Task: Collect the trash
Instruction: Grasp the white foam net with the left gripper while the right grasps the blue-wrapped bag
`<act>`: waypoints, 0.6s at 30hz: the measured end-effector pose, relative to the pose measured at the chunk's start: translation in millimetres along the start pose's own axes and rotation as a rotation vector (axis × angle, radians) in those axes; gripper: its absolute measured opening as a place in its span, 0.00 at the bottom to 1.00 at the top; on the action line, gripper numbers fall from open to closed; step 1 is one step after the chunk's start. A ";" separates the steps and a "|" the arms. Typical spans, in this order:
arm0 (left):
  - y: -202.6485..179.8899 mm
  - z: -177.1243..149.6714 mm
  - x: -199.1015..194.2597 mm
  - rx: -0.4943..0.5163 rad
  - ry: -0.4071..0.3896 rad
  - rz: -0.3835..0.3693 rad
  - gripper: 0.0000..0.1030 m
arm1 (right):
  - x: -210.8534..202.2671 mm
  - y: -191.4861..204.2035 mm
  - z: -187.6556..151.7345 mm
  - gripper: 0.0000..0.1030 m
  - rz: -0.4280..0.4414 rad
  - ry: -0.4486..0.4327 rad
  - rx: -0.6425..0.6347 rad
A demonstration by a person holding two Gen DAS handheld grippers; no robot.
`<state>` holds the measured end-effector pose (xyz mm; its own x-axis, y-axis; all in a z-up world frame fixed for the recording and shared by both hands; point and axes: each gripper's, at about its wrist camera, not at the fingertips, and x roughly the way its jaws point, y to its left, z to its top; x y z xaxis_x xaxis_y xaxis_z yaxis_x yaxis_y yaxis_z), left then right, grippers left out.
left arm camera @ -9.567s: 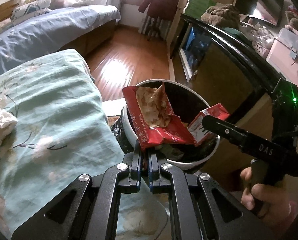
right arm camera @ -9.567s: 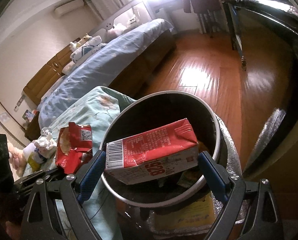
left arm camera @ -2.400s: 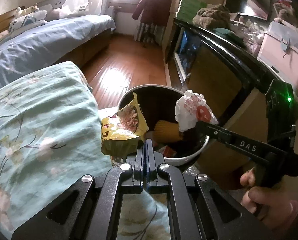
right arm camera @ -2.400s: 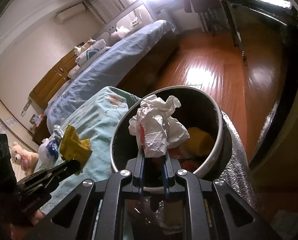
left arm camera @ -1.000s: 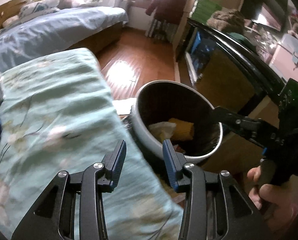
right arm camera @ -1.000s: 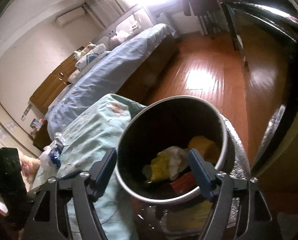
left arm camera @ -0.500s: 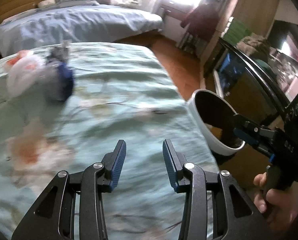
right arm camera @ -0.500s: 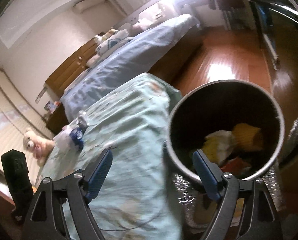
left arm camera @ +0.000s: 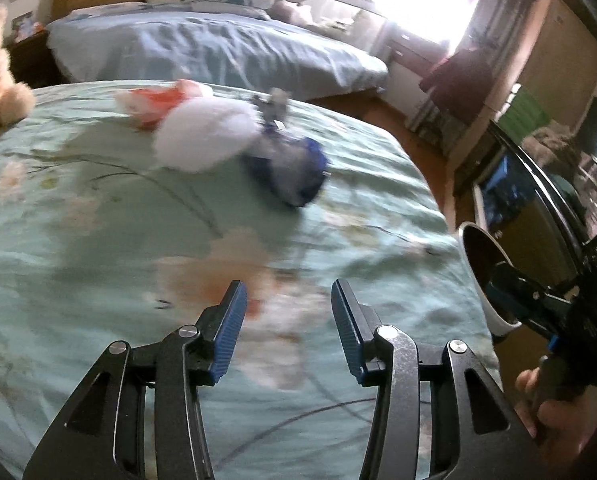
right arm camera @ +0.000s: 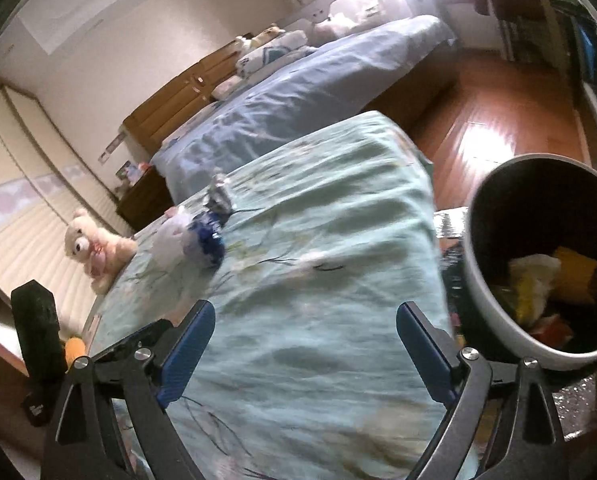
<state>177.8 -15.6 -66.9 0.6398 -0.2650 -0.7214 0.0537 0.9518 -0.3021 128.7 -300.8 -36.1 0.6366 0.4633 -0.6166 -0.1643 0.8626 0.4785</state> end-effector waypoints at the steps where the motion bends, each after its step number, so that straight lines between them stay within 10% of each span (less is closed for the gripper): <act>1: 4.1 1.2 -0.3 -0.009 -0.004 0.006 0.43 | 4.5 5.3 0.1 0.91 0.006 0.007 -0.008; 18: 53.7 13.0 1.7 -0.089 -0.011 0.048 0.43 | 44.0 44.2 -0.6 0.90 0.060 0.065 -0.065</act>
<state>191.7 37.1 -76.3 0.6487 -0.2168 -0.7295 -0.0459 0.9457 -0.3219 149.0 -242.2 -42.4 0.5744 0.5244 -0.6285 -0.2501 0.8435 0.4753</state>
